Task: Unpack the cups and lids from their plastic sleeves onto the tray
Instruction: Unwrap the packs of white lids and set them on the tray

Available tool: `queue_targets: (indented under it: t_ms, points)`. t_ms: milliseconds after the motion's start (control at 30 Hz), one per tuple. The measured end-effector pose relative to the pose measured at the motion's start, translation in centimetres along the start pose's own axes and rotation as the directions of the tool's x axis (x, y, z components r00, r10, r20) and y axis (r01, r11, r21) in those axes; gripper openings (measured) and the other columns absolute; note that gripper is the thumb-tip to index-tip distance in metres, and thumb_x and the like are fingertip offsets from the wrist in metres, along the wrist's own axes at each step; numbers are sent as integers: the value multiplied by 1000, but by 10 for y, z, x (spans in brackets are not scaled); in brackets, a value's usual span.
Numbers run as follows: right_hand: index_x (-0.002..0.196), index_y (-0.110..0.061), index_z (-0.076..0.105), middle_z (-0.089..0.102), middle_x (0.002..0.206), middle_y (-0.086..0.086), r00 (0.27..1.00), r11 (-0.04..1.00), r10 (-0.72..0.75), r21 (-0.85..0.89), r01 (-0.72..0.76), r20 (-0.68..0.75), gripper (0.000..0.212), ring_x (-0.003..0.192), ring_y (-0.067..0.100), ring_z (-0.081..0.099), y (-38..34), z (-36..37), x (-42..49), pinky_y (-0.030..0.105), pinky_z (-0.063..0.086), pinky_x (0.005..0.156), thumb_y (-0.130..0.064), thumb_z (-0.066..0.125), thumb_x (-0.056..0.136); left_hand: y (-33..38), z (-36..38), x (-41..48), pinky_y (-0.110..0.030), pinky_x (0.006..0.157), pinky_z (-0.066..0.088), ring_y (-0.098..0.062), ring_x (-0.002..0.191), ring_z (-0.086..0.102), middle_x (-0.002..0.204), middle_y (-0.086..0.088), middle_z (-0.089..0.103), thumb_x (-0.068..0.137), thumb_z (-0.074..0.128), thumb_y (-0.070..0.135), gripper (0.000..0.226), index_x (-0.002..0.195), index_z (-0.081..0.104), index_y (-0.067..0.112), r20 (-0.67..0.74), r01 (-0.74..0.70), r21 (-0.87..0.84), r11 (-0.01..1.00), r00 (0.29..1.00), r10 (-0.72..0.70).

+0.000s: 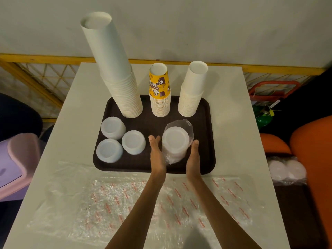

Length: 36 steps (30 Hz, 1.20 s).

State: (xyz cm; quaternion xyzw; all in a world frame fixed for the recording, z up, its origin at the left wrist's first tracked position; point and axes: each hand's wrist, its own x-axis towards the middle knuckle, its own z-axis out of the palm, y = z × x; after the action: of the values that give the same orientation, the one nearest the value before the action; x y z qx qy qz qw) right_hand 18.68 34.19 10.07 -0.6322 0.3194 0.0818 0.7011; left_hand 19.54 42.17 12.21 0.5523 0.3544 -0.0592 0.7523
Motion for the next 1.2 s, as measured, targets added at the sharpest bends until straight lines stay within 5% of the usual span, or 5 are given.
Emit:
queue_targets:
  t_ms: [167,333,867,1033,1200]
  points:
    - [132,-18,51,51,127,-3,975,982,-186,-52,181,-118,42,120,19,49,-18,-3,-9,35,42,101,-36,28,102,18,5,-18,-30,98,42,-17,117,51,128,-3,54,93,52,43,46,128,50,14,-124,-186,245,952,967,221]
    - [126,-18,50,59,103,-6,999,998,-44,51,44,2,41,82,7,58,-24,3,-14,5,47,57,-40,25,101,13,16,-14,-30,90,46,-18,110,51,129,-9,52,88,63,39,53,130,46,11,-114,-189,418,888,960,257]
    - [141,-21,37,48,136,3,991,994,39,98,-52,126,47,117,13,48,16,1,-13,19,39,90,-42,26,100,-6,0,-5,-46,104,44,-24,122,47,136,-6,45,91,55,43,61,142,32,21,119,3,247,969,992,-33]
    - [137,-21,42,46,126,-7,983,984,-178,-1,178,-41,40,112,7,47,4,-4,-12,8,40,82,-35,28,102,-4,0,-4,-44,104,43,-25,125,45,141,-7,41,80,69,47,76,141,35,16,-93,-161,490,857,968,234]
    - [138,-18,43,54,125,2,987,984,-149,110,142,61,42,108,16,55,3,6,-13,7,50,69,-34,29,102,0,4,-5,-42,96,50,-23,111,55,127,-6,54,87,64,40,54,131,45,16,4,-246,530,811,958,288]
